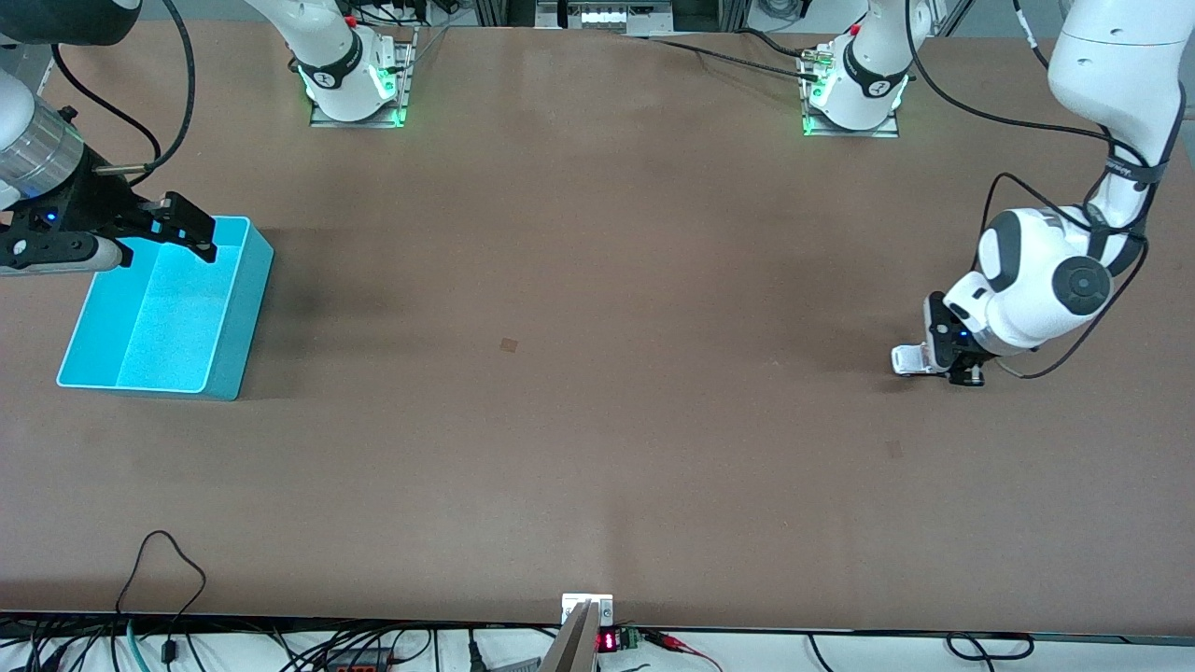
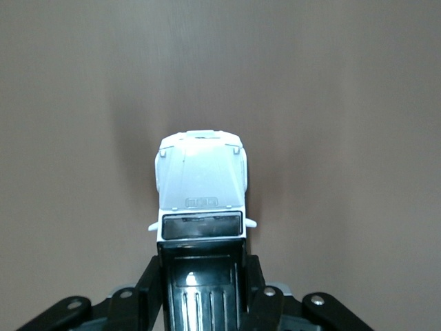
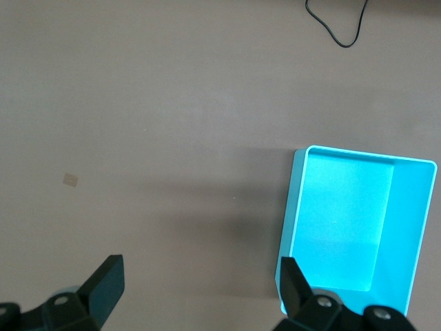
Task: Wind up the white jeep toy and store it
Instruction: 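Drag the jeep backward along the table with the left gripper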
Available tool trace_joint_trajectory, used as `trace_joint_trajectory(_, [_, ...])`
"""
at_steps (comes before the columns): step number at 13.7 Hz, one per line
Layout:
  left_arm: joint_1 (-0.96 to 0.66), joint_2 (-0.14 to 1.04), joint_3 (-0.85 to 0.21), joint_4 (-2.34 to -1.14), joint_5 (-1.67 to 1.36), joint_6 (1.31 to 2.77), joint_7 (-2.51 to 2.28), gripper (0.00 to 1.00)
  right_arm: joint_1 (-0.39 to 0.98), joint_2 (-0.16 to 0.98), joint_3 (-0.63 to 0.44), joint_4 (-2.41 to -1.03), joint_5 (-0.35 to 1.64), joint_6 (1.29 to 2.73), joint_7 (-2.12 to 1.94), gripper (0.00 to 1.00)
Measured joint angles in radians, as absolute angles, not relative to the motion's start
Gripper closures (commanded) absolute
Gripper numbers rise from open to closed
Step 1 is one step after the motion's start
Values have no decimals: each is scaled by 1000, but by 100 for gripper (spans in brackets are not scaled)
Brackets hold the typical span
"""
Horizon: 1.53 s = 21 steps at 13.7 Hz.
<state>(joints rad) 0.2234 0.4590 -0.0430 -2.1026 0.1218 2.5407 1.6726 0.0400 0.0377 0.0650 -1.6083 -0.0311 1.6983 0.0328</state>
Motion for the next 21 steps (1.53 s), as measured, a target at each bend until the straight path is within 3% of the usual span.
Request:
trace_joint_trajectory(5, [322,477,-42,-2074,122,2543,1757,88,40,38,65,-1608,-31,1698,33,0])
trace_joint_trajectory(16, [367,505,-42,-2016,122,2488,1790,85,40,38,65,-1608,-31,1698,33,0])
trace_joint_trajectory(17, [367,506,-42,-2015,122,2487,1792,70,40,38,65,-1608,-31,1698,33,0])
trace_joint_trajectory(18, [367,506,-42,-2014,122,2485,1793,15,40,38,65,-1608,-31,1698,33,0])
trace_joint_trajectory(19, [367,507,-42,-2013,122,2484,1794,0,40,38,65,-1608,-31,1698,33,0])
trace_joint_trajectory(21, [367,534,-41,-2013,122,2464,1811,0,40,38,65,-1608,-31,1698,33,0])
